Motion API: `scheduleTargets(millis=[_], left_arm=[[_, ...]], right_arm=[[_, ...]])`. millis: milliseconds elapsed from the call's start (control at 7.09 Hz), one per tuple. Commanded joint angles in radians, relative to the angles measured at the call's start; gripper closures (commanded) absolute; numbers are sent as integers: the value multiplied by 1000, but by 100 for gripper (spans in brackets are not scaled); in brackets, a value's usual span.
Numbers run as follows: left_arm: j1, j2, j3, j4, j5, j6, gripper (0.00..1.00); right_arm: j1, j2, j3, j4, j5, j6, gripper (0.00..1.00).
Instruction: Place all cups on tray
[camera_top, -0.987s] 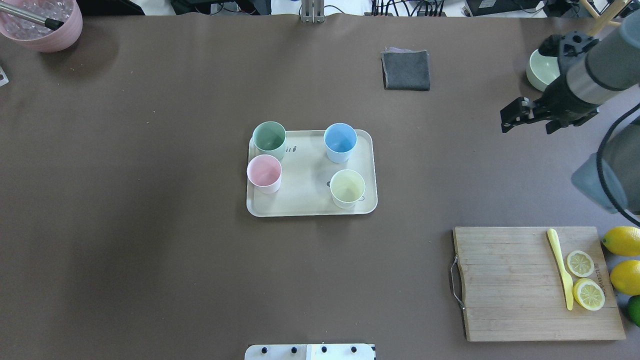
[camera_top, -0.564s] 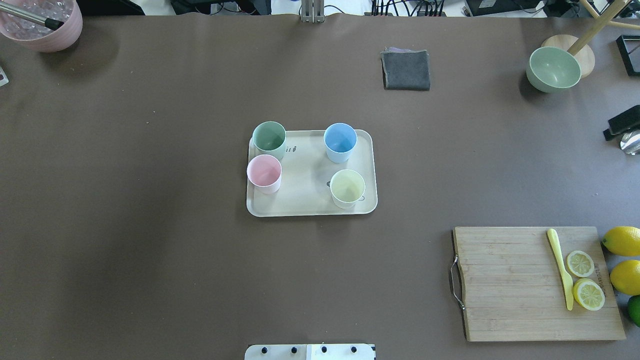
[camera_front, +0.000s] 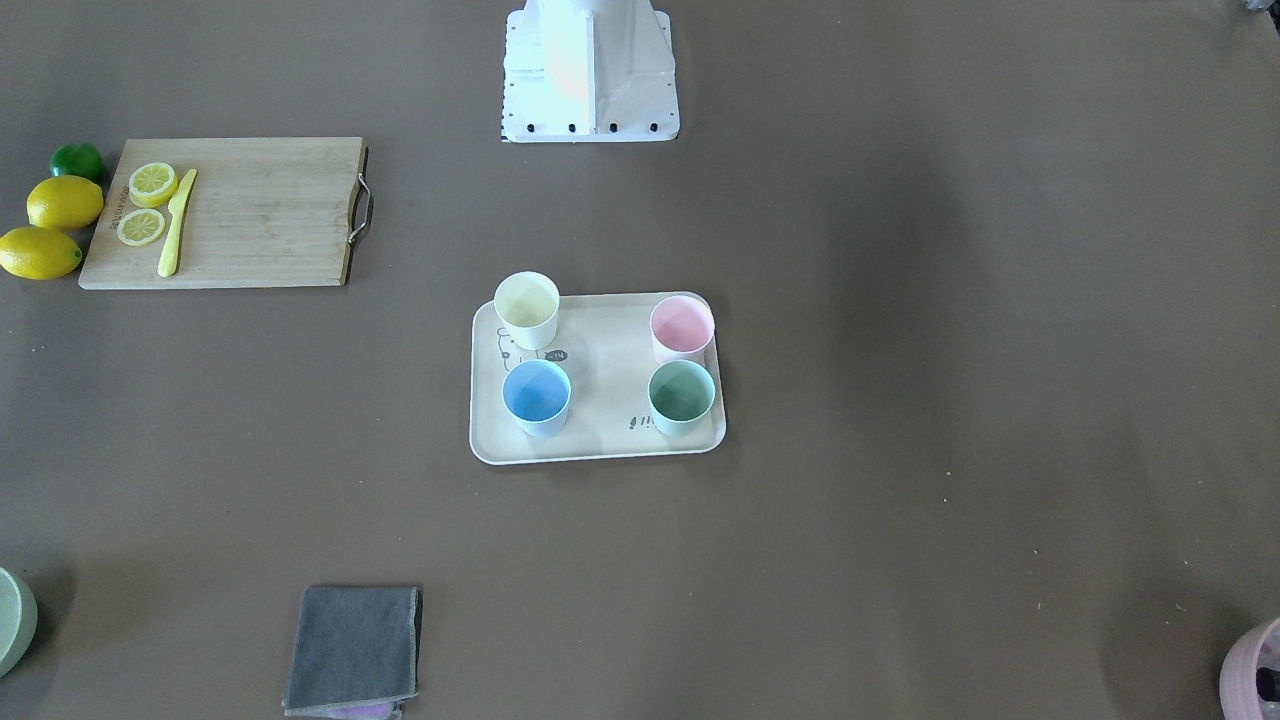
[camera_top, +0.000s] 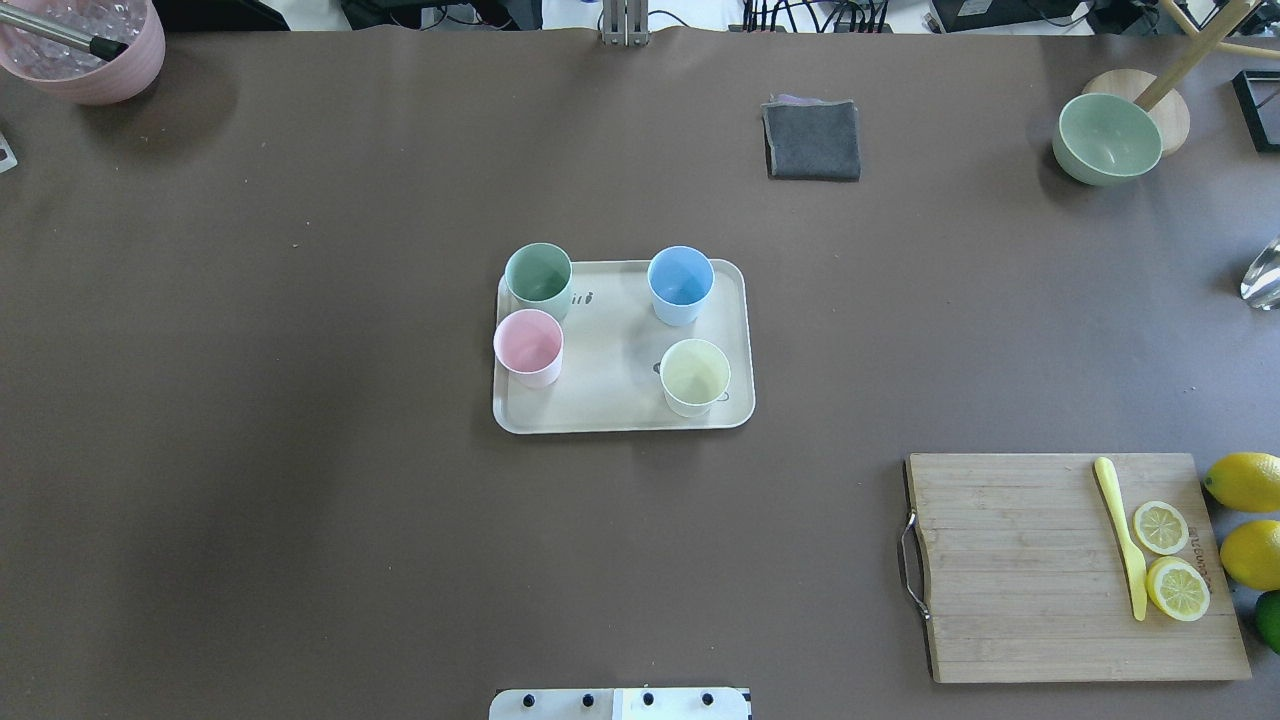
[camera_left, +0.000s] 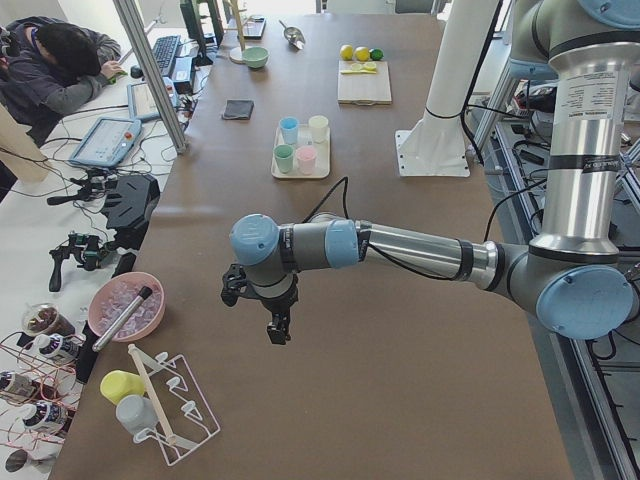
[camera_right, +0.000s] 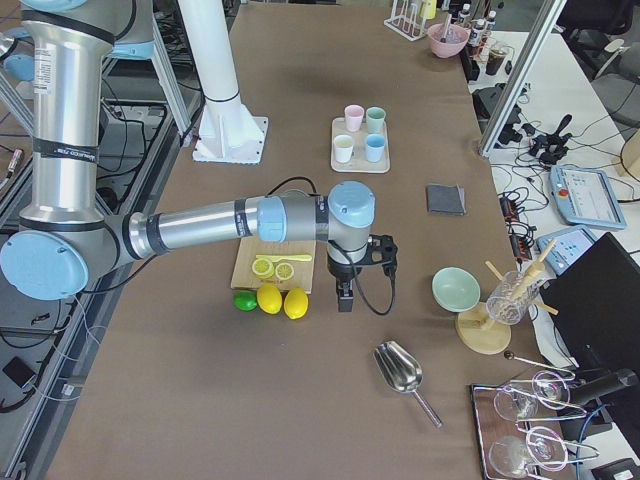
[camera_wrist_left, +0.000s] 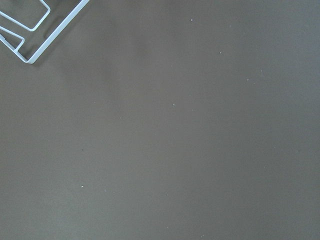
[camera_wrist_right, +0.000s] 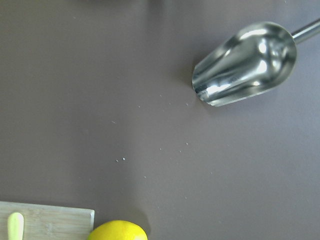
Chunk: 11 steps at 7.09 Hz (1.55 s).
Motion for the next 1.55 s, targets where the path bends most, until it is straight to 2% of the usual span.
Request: scheduleTargets(millis=[0, 1410], left_arm=[[-6, 9, -9, 2, -1, 0, 2], [-8, 24, -21, -3, 0, 3, 2]], right_arm=[[16, -31, -99, -10, -26, -20, 0], [24, -17, -87, -8, -34, -15, 0]])
